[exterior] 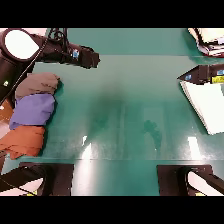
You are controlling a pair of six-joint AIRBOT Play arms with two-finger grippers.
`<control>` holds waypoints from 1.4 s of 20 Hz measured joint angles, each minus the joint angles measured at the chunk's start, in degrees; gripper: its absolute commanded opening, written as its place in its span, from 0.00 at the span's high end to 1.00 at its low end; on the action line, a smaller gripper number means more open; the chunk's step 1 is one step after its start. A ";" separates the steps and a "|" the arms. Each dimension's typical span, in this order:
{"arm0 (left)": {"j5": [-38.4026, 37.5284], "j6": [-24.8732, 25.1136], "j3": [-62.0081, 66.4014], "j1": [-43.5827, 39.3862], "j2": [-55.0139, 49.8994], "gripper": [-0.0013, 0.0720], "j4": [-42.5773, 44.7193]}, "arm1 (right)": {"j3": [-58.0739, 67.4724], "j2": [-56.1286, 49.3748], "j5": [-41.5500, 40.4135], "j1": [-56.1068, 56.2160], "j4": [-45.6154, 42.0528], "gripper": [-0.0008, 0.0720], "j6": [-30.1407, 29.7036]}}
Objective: Fold the shirts.
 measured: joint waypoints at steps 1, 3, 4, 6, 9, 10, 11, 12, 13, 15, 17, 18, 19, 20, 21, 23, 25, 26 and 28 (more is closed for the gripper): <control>0.02 0.00 0.00 0.02 0.00 0.94 0.00 | 0.00 0.00 0.07 0.02 0.02 0.97 0.00; 0.07 0.00 0.00 0.02 0.00 0.94 0.00 | 0.00 0.00 0.17 0.04 0.02 0.97 0.00; 0.09 0.00 0.00 0.02 0.00 0.94 0.00 | 0.02 0.00 0.22 0.07 0.04 0.97 0.00; 0.17 0.00 0.00 0.02 0.00 0.94 0.00 | 0.00 0.00 0.28 0.07 0.04 0.97 0.00; 0.20 0.00 0.00 0.02 0.00 0.94 0.00 | 0.00 0.00 0.33 0.09 0.04 0.97 0.00; 0.20 0.00 0.00 0.02 0.00 0.94 0.00 | 0.02 0.00 0.35 0.07 0.04 0.97 0.00; 0.20 0.00 0.02 0.02 0.00 0.94 0.00 | 0.02 0.00 0.35 0.09 0.04 0.97 0.00; 0.20 0.00 0.00 0.02 0.00 0.94 0.00 | 0.00 0.00 0.35 0.09 0.04 0.97 0.00; 0.20 0.00 0.02 0.02 0.00 0.94 0.00 | 0.00 0.00 0.35 0.07 0.04 0.97 0.00; 0.20 0.00 0.00 0.02 0.00 0.94 -0.02 | 0.00 0.00 0.35 0.09 0.04 0.97 0.00; 0.48 0.00 0.00 0.02 0.00 0.21 1.33 | 0.00 0.00 0.35 0.07 0.04 0.97 0.00; 0.52 -0.02 0.02 0.00 0.00 0.10 3.48 | 0.00 0.00 0.35 0.09 0.07 0.97 0.00; 0.55 -0.31 0.00 0.00 0.00 0.10 6.58 | 0.00 0.00 0.35 0.09 0.07 0.97 0.00; 0.63 -1.18 0.02 0.04 -0.07 0.10 11.58 | 0.00 0.00 0.35 0.07 0.07 0.97 0.00; 0.59 -2.73 0.02 0.31 -0.28 0.10 17.81 | 0.00 0.00 0.35 0.09 0.07 0.97 0.00; 0.17 -5.99 0.00 1.97 -1.09 0.10 28.85 | 0.00 0.00 0.35 0.09 0.07 0.97 0.00; -0.48 -8.66 -0.46 5.64 -2.58 0.10 36.00 | 0.00 0.00 0.35 0.07 0.09 0.97 0.00; -0.85 -9.97 -1.05 8.09 -3.56 0.10 38.36 | 0.00 0.00 0.35 0.09 0.11 0.97 0.02; -1.01 -12.26 -2.84 13.16 -5.84 0.10 41.35 | 0.00 0.00 0.35 0.09 0.11 0.97 0.02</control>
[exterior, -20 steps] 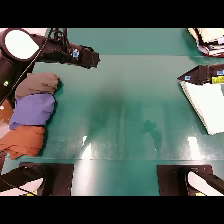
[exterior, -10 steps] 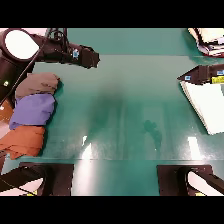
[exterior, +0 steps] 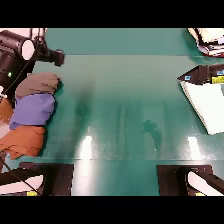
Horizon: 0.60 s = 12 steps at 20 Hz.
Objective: Fold the shirts.
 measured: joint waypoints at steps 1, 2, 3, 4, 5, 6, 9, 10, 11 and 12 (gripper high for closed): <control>0.00 -0.83 -1.16 2.71 -1.40 0.10 0.70 | 0.00 0.00 -0.02 0.00 0.00 0.97 0.00; 0.17 -1.46 -2.23 5.11 -2.71 0.10 0.81 | 0.00 0.00 -0.07 0.00 0.00 0.97 0.00; 0.57 -1.92 -3.32 7.63 -4.09 0.10 0.70 | 0.00 0.00 -0.11 0.00 0.02 0.97 0.00; 1.07 -2.25 -4.20 9.79 -5.44 0.10 0.26 | 0.00 0.00 -0.15 0.00 0.02 0.97 0.00; 1.40 -2.47 -4.92 11.96 -6.88 0.10 -0.42 | 0.00 0.00 -0.17 0.00 0.02 0.97 0.00; 1.84 -2.73 -5.35 13.75 -8.02 0.10 -1.07 | 0.00 0.00 -0.20 0.00 0.02 0.97 0.00; 2.62 -3.04 -6.23 18.08 -10.43 0.11 -3.93 | 0.00 0.00 -1.03 0.00 0.00 0.97 0.00; 2.91 -3.06 -6.34 18.73 -10.78 0.22 -4.72 | 0.00 0.00 -1.66 0.00 0.00 0.97 0.00; 2.99 -3.08 -6.45 19.23 -11.08 0.63 -5.35 | 0.00 0.00 -2.43 0.00 0.00 0.97 0.02; 2.93 -3.13 -6.56 19.69 -11.34 0.93 -5.92 | 0.00 0.00 -3.10 0.00 0.00 0.97 0.02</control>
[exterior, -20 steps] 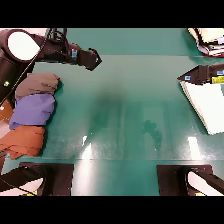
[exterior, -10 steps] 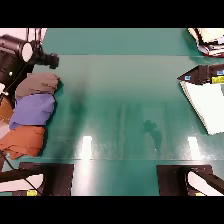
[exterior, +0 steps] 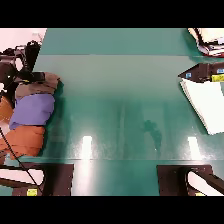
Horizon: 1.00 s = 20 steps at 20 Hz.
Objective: Fold the shirts.
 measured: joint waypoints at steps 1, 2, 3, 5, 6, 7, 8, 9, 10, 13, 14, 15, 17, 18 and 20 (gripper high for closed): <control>-0.17 0.00 -0.02 0.33 -0.09 0.94 -0.50 | 0.00 0.00 -0.55 0.00 0.00 0.97 0.00; -0.44 0.02 -0.07 0.52 -0.22 0.95 -0.76 | 0.00 0.00 -0.92 0.00 0.00 0.97 0.00; -1.11 -0.02 -0.07 0.72 -0.33 0.94 -1.25 | 0.00 0.00 -1.20 0.00 0.00 0.97 0.00; -2.89 -0.02 0.37 0.90 0.04 0.95 -1.77 | 0.00 0.00 -1.40 0.00 0.00 0.97 0.00; -3.89 -0.02 0.81 0.96 0.81 0.95 -1.97 | 0.00 0.00 -1.42 0.00 0.04 0.97 0.00; -4.94 0.04 1.60 1.03 2.23 0.95 -2.32 | 0.00 0.02 -1.40 0.00 0.33 0.97 0.00; -5.44 0.17 2.73 1.05 4.00 0.95 -2.80 | 0.00 0.04 -1.36 0.00 1.11 0.97 0.00; -6.03 0.81 4.44 1.07 6.54 0.95 -3.96 | 0.11 0.07 -1.27 0.00 2.12 0.97 0.00; -6.43 1.90 6.62 1.07 9.53 0.94 -5.31 | 0.46 0.09 -1.16 0.00 3.15 0.97 0.00; -8.41 7.67 14.03 0.74 18.95 0.95 -10.80 | 3.61 0.13 -1.11 0.00 5.07 0.97 0.00; -9.40 10.10 16.63 0.09 22.23 0.95 -13.22 | 5.31 0.13 -1.11 0.00 5.40 0.97 0.00; -10.01 11.89 18.80 -0.90 25.16 0.95 -15.32 | 7.13 0.13 -1.11 0.00 5.57 0.97 0.00; -11.67 13.84 21.68 -4.33 29.97 0.95 -17.99 | 10.95 0.13 -1.16 0.00 5.77 0.97 -0.02; -12.68 14.21 22.60 -6.80 31.67 0.95 -18.93 | 12.94 0.13 -1.22 0.00 5.86 0.97 -0.04; -15.58 14.12 23.21 -12.39 33.40 0.95 -20.20 | 16.41 0.15 -1.40 0.00 5.88 0.97 -0.07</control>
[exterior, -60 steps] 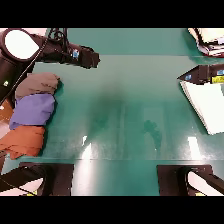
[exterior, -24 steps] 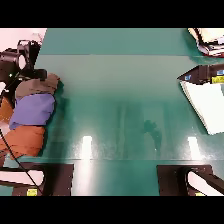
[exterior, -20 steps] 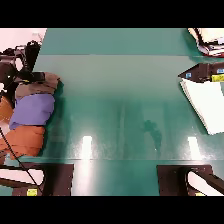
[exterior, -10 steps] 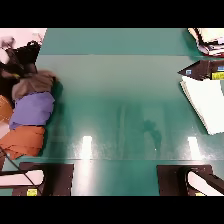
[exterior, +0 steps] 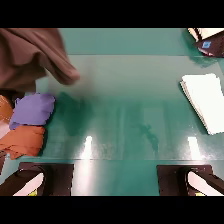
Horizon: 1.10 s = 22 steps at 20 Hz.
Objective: Fold the shirts.
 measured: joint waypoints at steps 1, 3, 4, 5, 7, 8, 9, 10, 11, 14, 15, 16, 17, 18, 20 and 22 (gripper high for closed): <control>-1.46 -0.44 -0.46 -2.91 0.24 0.95 -0.37 | 1.42 0.02 0.00 0.00 0.00 0.97 0.00; -3.98 -1.53 -3.30 -9.11 0.00 0.94 -0.81 | 3.58 0.02 -0.07 0.00 0.02 0.97 -0.02; -4.63 -2.08 -5.53 -12.35 -0.37 0.94 -1.01 | 4.28 0.02 -0.02 0.00 0.02 0.97 -0.02; -4.87 -2.40 -7.91 -15.26 -0.92 0.94 -1.44 | 4.76 0.02 0.09 0.00 0.02 0.97 -0.02; -4.50 -2.97 -13.42 -20.81 -2.36 0.32 -3.17 | 5.38 0.02 0.85 0.00 0.00 0.97 -0.04; -3.37 -3.15 -16.13 -23.30 -3.13 0.27 -4.42 | 5.57 0.02 1.27 0.00 0.00 0.97 -0.04; -2.56 -3.30 -18.25 -25.14 -3.93 0.27 -4.94 | 5.70 0.02 1.66 0.00 0.02 0.97 -0.04; -1.75 -3.34 -19.80 -26.43 -4.57 0.27 -5.27 | 5.81 0.02 2.12 0.00 0.00 0.97 -0.04; -1.07 -3.39 -20.70 -26.93 -4.85 0.27 -4.94 | 5.88 0.02 2.43 0.00 0.02 0.97 -0.04; -2.19 -4.00 -21.33 -24.39 -5.44 0.27 1.31 | 5.97 0.02 3.26 0.00 0.02 0.97 -0.04; -2.80 -4.48 -21.75 -22.25 -5.62 0.27 3.54 | 6.01 0.02 3.45 0.00 0.02 0.97 -0.04; -3.32 -5.05 -22.60 -19.30 -5.79 0.27 5.29 | 6.01 0.02 3.69 0.00 0.02 0.97 -0.04; -3.23 -5.40 -23.87 -16.24 -5.86 0.27 6.25 | 6.01 0.02 3.76 0.00 0.02 0.97 -0.04; -2.91 -5.73 -25.86 -12.85 -6.03 0.27 6.29 | 6.01 0.02 4.04 0.00 0.02 0.97 -0.02; -0.52 -6.03 -31.06 -6.91 -6.38 0.27 4.26 | 6.01 0.02 4.13 0.00 0.02 0.97 -0.04; 3.02 -5.86 -36.96 -2.25 -7.61 0.27 0.42 | 6.01 0.02 4.33 0.00 0.02 0.97 -0.02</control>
